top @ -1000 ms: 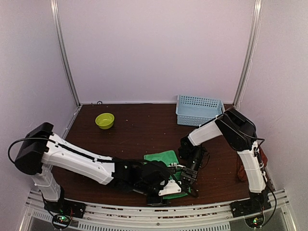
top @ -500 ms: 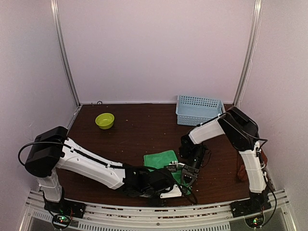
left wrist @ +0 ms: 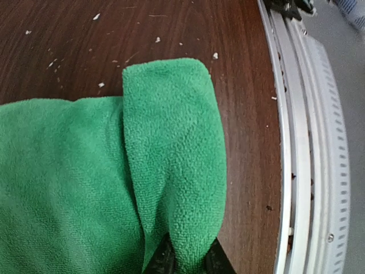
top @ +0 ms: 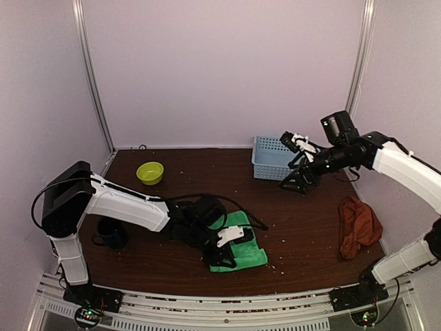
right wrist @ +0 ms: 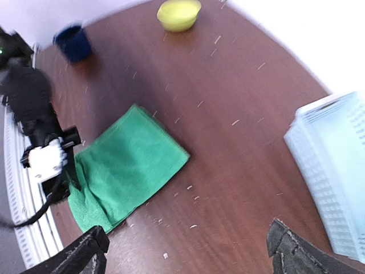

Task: Roll the towels
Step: Roll the towel at the center of the board.

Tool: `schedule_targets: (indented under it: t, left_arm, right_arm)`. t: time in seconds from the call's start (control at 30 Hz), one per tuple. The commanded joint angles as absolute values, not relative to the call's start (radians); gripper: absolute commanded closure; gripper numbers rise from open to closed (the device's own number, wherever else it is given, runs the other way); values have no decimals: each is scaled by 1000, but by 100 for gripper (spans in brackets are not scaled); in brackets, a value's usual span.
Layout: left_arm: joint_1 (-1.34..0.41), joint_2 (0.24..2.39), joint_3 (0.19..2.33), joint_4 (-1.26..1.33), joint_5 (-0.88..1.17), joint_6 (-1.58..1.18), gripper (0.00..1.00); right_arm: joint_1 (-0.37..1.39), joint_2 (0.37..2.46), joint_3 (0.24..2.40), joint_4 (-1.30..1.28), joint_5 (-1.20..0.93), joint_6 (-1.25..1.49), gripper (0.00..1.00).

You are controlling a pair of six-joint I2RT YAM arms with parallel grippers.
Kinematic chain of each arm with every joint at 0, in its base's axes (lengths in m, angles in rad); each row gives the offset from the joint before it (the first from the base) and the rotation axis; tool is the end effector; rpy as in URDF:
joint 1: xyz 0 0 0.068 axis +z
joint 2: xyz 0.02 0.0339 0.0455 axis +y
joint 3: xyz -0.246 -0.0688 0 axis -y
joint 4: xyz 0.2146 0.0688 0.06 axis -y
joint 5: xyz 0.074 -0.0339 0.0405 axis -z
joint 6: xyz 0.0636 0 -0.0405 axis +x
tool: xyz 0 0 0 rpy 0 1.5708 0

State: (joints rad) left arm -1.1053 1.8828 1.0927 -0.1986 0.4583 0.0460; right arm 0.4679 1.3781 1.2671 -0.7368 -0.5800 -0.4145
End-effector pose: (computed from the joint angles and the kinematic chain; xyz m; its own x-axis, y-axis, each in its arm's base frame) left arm 0.1370 -0.3354 0.1279 -0.3327 0.7542 -0.5662 0.9268 0.1507 -0.3439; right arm 0.2315 0.1560 0.2954 -0.3303 -0.5443 -0.7711 -0.9110 0.3975 0.1097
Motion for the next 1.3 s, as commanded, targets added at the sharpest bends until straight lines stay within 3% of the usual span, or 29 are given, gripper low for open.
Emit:
schedule_targets:
  t: [0.0,0.1,0.23,0.33,0.47,0.67,0.97,1.1,1.27]
  left_arm:
    - [-1003,1903,1025,-63,848,-105,82]
    - [-946,1962,987,75,1026,-230,82]
    - [-882,2017,958,249,1129,-394,82]
    - [-861,2053,952,338,1171,-500,82]
    - [-854,2088,944,441,1200,-602,82]
    - [-849,2117,941,421,1189,-611,83]
    - [-847,2121,953,321,1157,-541,83]
    - [-847,2120,968,280,1145,-511,83]
    - [-844,2106,969,257,1127,-496,83]
  right_arm:
    - [425,1286,1160,-560,-704,-409,1]
    - [477,1254,1145,-691,-796,-523,21]
    - [556,1200,1094,-786,-808,-646,35]
    - [695,1204,1010,-764,-680,-661,44]
    - [862,1238,898,-615,-479,-630,49]
    - [981,1380,895,-434,-361,-642,44]
    - [1018,1600,965,-323,-406,-661,42]
    - [1020,1676,997,-327,-432,-648,51]
    - [1018,1752,1044,-398,-468,-642,78]
